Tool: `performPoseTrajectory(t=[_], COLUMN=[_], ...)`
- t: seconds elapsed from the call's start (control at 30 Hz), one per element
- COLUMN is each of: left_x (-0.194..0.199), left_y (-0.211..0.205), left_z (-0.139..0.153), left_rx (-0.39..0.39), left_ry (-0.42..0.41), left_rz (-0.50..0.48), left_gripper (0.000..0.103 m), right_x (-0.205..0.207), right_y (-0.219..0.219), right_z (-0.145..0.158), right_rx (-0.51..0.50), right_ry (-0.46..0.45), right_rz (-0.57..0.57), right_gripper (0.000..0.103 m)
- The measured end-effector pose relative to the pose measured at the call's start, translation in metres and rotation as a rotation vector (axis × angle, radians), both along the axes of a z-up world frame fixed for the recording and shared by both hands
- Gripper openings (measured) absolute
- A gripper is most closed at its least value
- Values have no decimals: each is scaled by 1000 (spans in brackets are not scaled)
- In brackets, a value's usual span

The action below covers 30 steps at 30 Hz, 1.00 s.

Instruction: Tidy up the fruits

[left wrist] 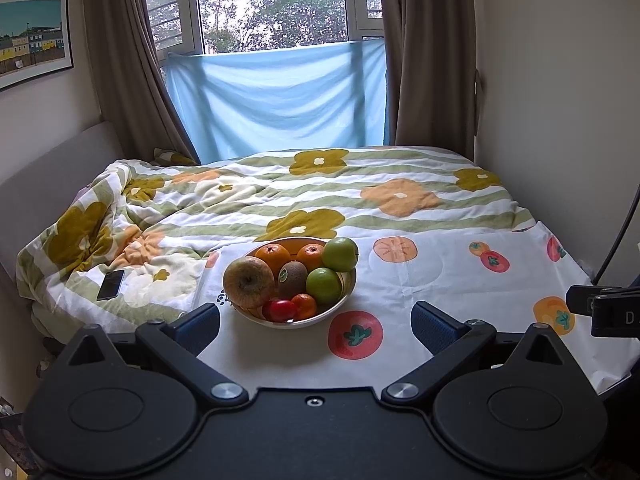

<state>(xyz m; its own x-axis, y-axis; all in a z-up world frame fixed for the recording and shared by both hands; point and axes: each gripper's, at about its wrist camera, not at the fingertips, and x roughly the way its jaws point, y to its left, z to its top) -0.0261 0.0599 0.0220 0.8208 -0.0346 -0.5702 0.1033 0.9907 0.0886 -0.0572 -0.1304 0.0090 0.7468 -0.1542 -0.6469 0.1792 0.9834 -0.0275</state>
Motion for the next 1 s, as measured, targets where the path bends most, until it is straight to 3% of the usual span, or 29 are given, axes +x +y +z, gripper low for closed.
performPoseTrajectory(t=[0.6, 0.87, 1.0], left_x=[8, 9, 12], left_y=[-1, -7, -6], left_z=[-4, -7, -7], left_rx=[2, 63, 47], left_ry=[16, -6, -6], left_rz=[0, -4, -8], left_gripper=[103, 103, 103], right_x=[3, 4, 4], right_y=[-2, -1, 0], right_z=[-3, -6, -7], right_rx=[3, 6, 8], right_ry=[8, 12, 14], right_rz=[0, 1, 1], right_gripper=[103, 103, 103])
